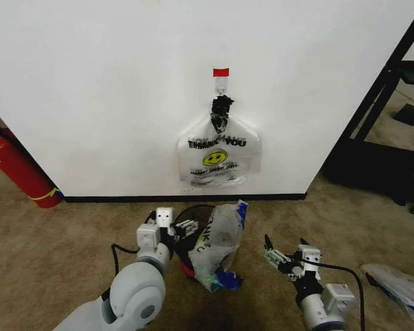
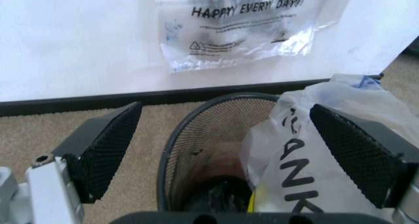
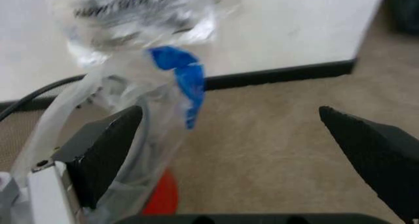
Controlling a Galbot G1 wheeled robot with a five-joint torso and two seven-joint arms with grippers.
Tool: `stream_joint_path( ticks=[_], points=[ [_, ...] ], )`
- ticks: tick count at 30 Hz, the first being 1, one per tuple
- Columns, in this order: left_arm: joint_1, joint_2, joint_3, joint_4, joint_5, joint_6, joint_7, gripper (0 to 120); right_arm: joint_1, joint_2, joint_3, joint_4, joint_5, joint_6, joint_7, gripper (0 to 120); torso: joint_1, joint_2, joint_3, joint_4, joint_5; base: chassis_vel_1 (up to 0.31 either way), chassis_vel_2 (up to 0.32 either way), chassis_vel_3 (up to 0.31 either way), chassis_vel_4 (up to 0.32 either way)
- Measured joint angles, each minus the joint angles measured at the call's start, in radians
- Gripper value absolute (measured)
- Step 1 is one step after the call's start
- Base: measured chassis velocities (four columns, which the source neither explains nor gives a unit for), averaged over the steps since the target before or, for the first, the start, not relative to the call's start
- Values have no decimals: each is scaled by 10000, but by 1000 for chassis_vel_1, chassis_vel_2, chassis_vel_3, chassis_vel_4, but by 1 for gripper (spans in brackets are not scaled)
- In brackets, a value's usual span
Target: Pick up the garbage bag from the wall and place it over the trash bin.
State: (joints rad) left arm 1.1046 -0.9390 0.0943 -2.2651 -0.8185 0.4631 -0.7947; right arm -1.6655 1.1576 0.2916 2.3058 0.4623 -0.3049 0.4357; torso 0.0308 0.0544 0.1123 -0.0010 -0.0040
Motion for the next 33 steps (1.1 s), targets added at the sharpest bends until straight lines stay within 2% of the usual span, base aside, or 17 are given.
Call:
stream_joint_path(
  ticks=[2,5,12,22,33],
  points=[
    [-3,48,-15,0,20,2,11,100,450,-115,-145,-239,335,-302,19,100,1,-1,1,12,0,0,0,0,0],
    [-176,170,-99,13,-5,1,20,100,1202,-401,-510,-777,672,-652,-44,100,1,0,1,-2,0,0,0,0,0],
    [-489,611,-317,-139,-196,78,62,100,2072,-575,-1303,-1407,818,-1095,-98,100,1,0,1,-1,-1,0,0,0,0],
    [-350,788,-473,-262,-140,89,104,100,3184,-342,-2142,-1930,1185,-1933,318,100,1,0,0,0,-2,0,0,0,0],
    [-262,866,-492,-384,164,14,350,100,3794,223,-2559,-2090,2397,-2611,1791,100,1,-1,0,-1,-2,0,0,0,0]
  ],
)
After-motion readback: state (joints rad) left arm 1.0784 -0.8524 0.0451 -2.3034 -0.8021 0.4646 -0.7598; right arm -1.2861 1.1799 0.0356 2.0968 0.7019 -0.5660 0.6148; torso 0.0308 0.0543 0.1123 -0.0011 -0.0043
